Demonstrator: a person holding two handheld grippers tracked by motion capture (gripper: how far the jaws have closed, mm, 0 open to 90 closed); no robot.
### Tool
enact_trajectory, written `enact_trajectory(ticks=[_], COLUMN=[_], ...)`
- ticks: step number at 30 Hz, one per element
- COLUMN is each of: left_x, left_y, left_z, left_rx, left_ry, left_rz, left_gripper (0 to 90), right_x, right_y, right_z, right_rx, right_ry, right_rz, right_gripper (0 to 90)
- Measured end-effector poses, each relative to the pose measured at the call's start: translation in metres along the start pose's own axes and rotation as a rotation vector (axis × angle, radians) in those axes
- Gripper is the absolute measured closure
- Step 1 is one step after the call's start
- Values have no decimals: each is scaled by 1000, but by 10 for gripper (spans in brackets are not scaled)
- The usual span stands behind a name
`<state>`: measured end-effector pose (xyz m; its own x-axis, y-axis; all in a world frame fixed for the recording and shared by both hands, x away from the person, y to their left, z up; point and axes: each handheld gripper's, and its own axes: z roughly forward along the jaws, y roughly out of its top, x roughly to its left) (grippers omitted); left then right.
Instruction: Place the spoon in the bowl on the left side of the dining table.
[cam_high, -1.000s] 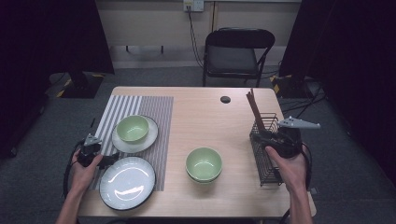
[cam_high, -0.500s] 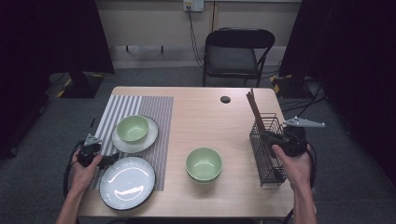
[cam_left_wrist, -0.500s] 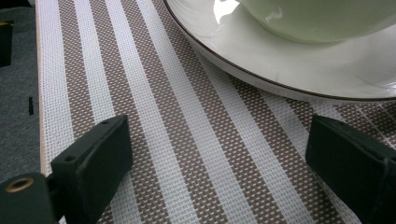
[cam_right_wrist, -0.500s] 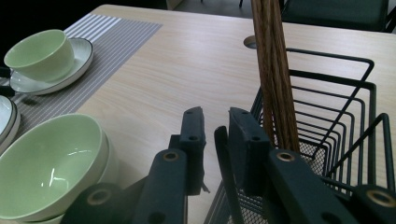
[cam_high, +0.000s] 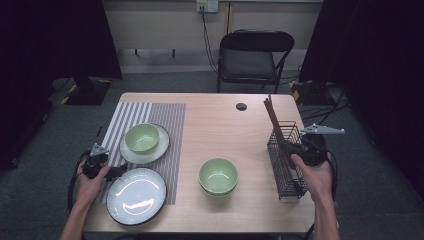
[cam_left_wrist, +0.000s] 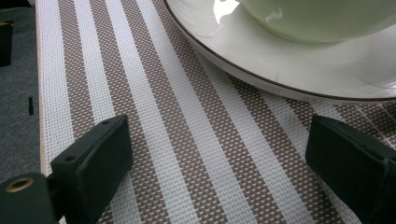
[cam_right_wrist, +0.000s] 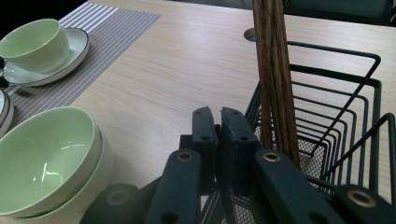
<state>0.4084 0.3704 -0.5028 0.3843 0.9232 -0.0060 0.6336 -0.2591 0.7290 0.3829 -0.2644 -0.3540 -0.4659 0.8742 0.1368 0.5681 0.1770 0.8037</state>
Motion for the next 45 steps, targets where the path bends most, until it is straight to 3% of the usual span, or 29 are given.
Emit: enact_trajectory(ticks=[21,31,45], left_x=[0,0,0], left_y=[0,0,0], left_z=[0,0,0], left_rx=[-2,-2,-1], left_ry=[-1,-1,-1], left_rz=[-4,-4,-3], left_gripper=[68,68,68], right_x=[9,7,11], right_y=[-6,-15,-12], right_z=[-12,-12,-5], right_rx=[-28,11,52], right_ry=[39,53,24], right_rz=[-29,-41,-59], right_gripper=[864,803,791])
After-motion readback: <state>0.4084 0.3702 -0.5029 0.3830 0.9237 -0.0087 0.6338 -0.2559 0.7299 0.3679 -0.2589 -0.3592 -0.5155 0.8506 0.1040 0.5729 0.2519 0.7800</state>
